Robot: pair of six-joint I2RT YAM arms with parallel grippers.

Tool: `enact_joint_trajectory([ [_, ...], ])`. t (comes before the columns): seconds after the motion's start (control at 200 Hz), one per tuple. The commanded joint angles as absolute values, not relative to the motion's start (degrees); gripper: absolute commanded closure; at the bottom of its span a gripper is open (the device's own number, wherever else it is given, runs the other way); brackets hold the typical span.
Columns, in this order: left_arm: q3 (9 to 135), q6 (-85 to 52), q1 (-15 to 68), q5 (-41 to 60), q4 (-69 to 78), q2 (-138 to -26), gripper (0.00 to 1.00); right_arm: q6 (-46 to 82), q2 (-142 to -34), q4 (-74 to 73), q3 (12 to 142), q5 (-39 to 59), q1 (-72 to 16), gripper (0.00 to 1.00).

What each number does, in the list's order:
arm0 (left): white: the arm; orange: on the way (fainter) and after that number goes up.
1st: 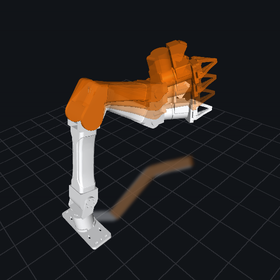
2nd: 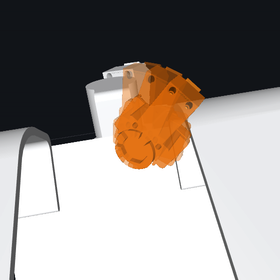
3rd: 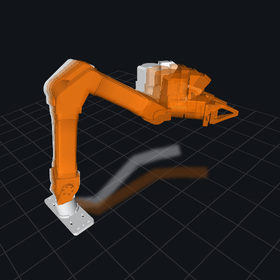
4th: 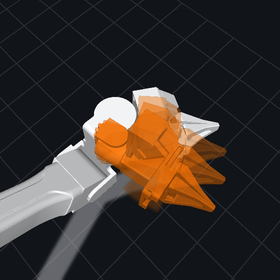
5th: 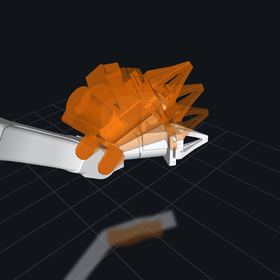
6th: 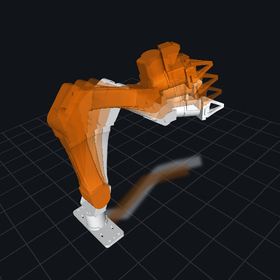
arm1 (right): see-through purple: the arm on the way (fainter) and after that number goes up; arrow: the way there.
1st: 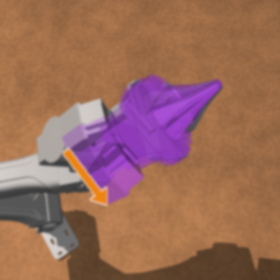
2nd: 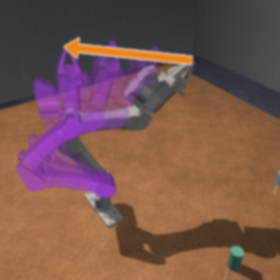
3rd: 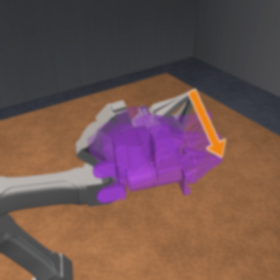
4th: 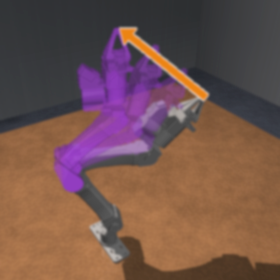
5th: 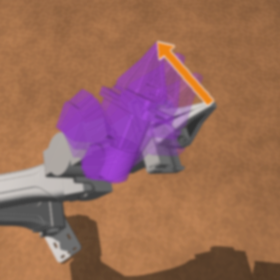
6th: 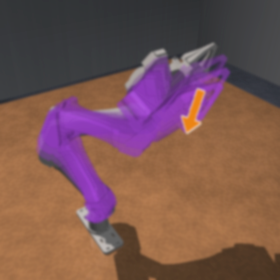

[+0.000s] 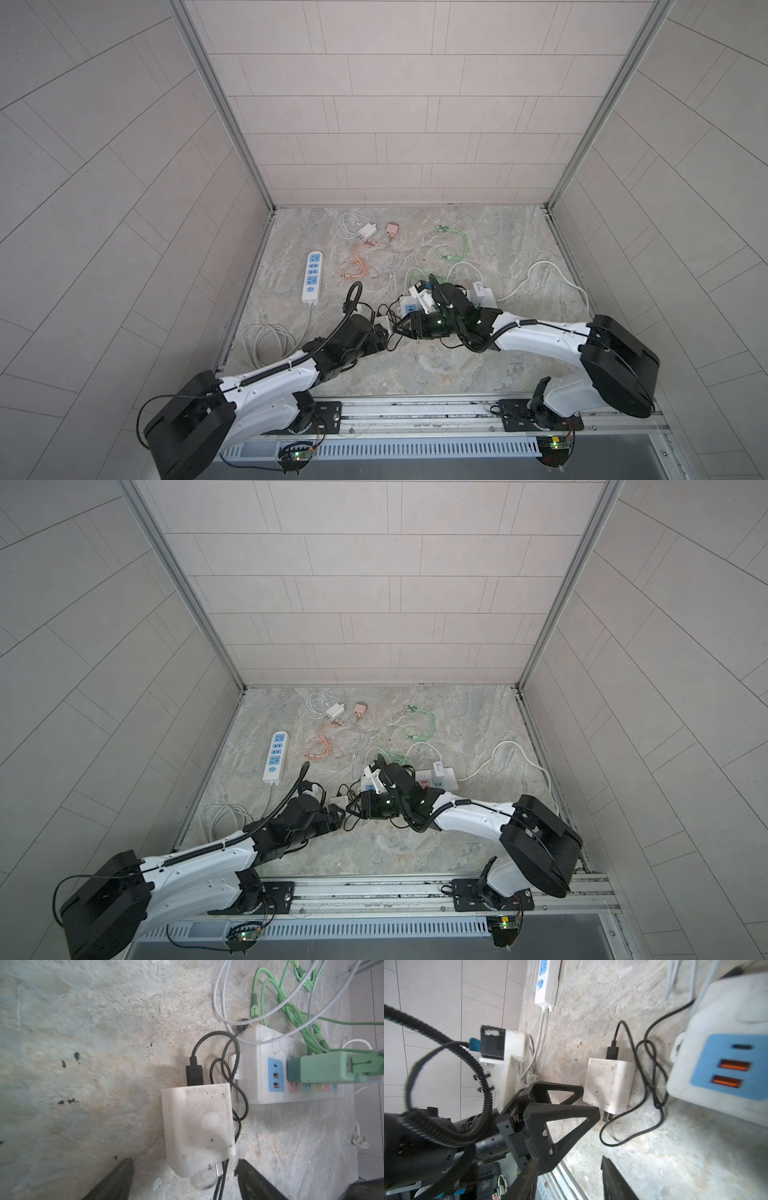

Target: Insert the plug

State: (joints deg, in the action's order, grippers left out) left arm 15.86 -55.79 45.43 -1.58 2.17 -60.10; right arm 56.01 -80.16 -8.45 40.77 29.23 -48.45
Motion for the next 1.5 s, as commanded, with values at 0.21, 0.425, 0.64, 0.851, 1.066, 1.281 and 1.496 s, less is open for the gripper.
enact_joint_trajectory([
  [0.21,22.56,-53.45,47.15,-3.49,-1.46,-66.46,0.14,51.48,-71.67,2.20,36.32,23.38,-44.54,0.49],
  [0.425,26.83,-53.78,49.91,-7.43,-6.53,-72.59,0.14,50.32,-68.25,5.28,35.78,22.26,-42.35,0.49],
  [0.64,28.60,-54.05,50.27,-9.36,-8.68,-76.67,0.17,48.91,-63.14,8.54,32.65,20.28,-40.37,0.49],
  [0.851,29.26,-52.79,50.32,-11.40,-8.91,-79.05,0.35,47.26,-56.37,10.92,30.31,16.64,-39.95,0.49],
  [1.066,30.73,-50.34,50.39,-11.21,-8.73,-81.81,0.53,45.39,-51.96,15.66,30.14,17.26,-38.77,0.49],
  [1.281,31.50,-38.70,50.36,-10.02,-6.24,-75.17,0.64,40.47,-50.88,20.44,31.94,22.76,-36.70,0.49],
  [1.496,30.31,-25.47,50.36,-11.66,-7.62,-57.93,0.63,37.73,-49.87,23.45,36.89,29.74,-35.91,0.49],
])
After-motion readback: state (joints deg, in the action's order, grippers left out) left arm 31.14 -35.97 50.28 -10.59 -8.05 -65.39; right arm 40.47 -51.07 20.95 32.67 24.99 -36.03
